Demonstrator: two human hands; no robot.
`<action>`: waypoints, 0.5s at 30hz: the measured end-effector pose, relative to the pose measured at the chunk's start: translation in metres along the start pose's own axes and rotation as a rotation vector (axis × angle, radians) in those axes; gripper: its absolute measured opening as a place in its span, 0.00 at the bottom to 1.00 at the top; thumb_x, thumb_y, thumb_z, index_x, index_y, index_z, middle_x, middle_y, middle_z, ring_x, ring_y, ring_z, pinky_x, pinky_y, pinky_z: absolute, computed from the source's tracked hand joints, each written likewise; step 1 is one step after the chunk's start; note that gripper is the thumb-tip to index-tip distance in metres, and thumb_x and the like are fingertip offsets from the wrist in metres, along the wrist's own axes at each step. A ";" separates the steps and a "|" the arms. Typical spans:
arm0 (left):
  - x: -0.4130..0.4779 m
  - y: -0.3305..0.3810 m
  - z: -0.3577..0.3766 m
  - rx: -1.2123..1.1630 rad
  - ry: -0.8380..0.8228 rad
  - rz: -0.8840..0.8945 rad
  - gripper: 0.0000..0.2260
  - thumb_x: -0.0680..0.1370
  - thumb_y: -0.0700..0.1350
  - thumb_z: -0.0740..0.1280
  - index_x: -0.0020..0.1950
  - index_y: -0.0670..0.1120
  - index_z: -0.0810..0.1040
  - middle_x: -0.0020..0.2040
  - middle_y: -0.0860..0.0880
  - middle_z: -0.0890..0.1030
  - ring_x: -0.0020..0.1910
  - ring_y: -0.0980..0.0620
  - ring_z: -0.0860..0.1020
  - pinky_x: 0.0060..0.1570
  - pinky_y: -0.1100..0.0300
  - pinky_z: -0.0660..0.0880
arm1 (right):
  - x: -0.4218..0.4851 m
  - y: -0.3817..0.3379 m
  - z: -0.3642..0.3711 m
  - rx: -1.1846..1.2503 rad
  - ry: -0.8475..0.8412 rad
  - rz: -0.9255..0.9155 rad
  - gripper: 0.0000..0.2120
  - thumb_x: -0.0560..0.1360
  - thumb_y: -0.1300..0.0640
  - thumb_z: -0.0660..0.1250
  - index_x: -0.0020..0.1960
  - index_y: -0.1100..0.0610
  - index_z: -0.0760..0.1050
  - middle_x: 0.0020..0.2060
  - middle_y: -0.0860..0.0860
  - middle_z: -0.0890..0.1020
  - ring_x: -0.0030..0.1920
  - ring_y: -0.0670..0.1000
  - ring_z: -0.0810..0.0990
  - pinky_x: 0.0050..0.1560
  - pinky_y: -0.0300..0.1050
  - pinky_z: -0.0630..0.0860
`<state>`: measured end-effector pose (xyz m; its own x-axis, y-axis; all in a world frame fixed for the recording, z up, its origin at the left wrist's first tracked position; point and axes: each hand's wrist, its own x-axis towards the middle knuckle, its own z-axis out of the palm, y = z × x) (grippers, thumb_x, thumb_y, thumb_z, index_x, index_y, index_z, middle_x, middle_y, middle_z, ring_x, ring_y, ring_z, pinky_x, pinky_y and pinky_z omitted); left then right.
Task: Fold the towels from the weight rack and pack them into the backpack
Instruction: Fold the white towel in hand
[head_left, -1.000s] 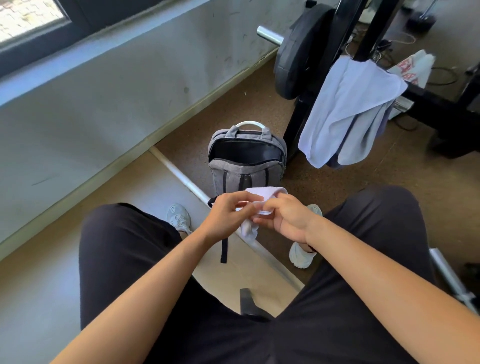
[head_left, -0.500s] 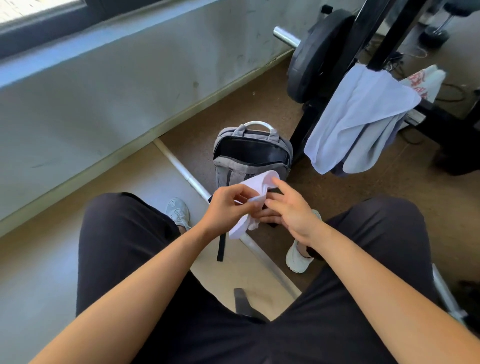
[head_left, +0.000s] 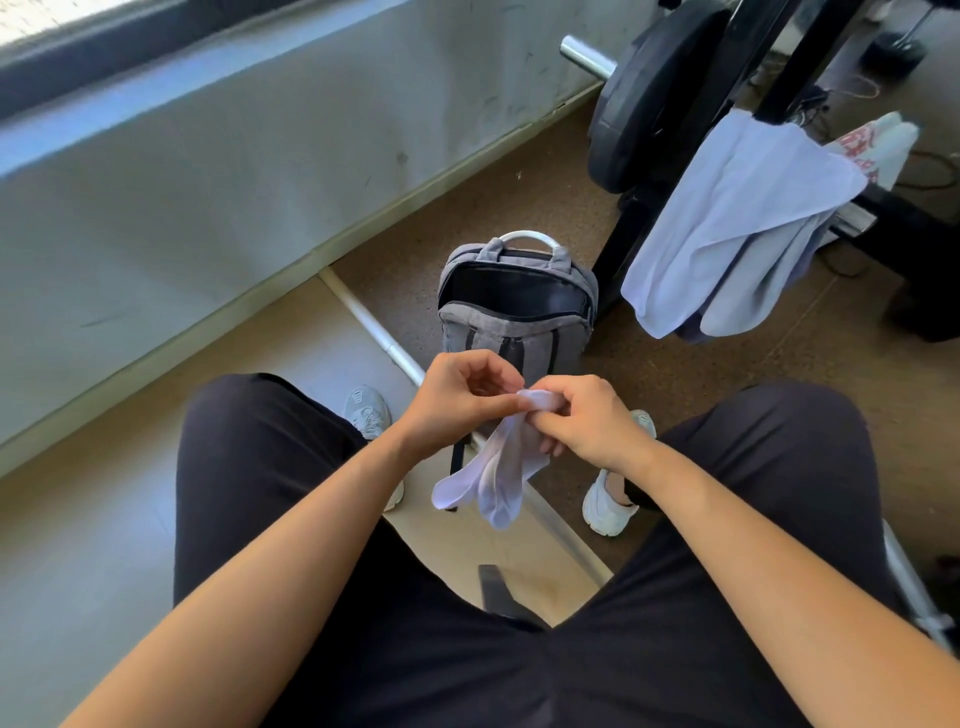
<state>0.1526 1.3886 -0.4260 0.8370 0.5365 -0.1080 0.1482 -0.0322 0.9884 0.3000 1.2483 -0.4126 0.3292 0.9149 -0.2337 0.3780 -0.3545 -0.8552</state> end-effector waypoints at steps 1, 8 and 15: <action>0.001 -0.003 -0.002 0.037 -0.014 0.021 0.09 0.72 0.39 0.80 0.48 0.40 0.83 0.43 0.44 0.86 0.41 0.50 0.84 0.43 0.60 0.80 | 0.001 0.000 -0.003 0.027 0.024 0.003 0.07 0.77 0.65 0.68 0.50 0.56 0.82 0.33 0.54 0.83 0.32 0.51 0.85 0.33 0.43 0.81; 0.003 -0.033 0.011 0.523 0.016 0.041 0.08 0.70 0.49 0.70 0.48 0.53 0.82 0.41 0.57 0.83 0.41 0.56 0.81 0.44 0.51 0.80 | 0.002 0.004 -0.027 0.253 0.190 -0.001 0.04 0.77 0.66 0.67 0.49 0.63 0.80 0.29 0.64 0.79 0.28 0.56 0.76 0.29 0.42 0.74; 0.015 -0.060 0.006 0.678 0.057 -0.161 0.10 0.73 0.40 0.65 0.42 0.56 0.79 0.34 0.58 0.78 0.38 0.51 0.77 0.34 0.60 0.67 | -0.001 0.003 -0.040 0.402 0.314 -0.057 0.05 0.74 0.63 0.66 0.45 0.64 0.79 0.33 0.67 0.76 0.32 0.54 0.76 0.32 0.44 0.74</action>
<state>0.1593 1.3934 -0.4877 0.7507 0.6217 -0.2237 0.5799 -0.4576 0.6740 0.3356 1.2387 -0.3969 0.5853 0.8064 -0.0840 0.0609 -0.1470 -0.9873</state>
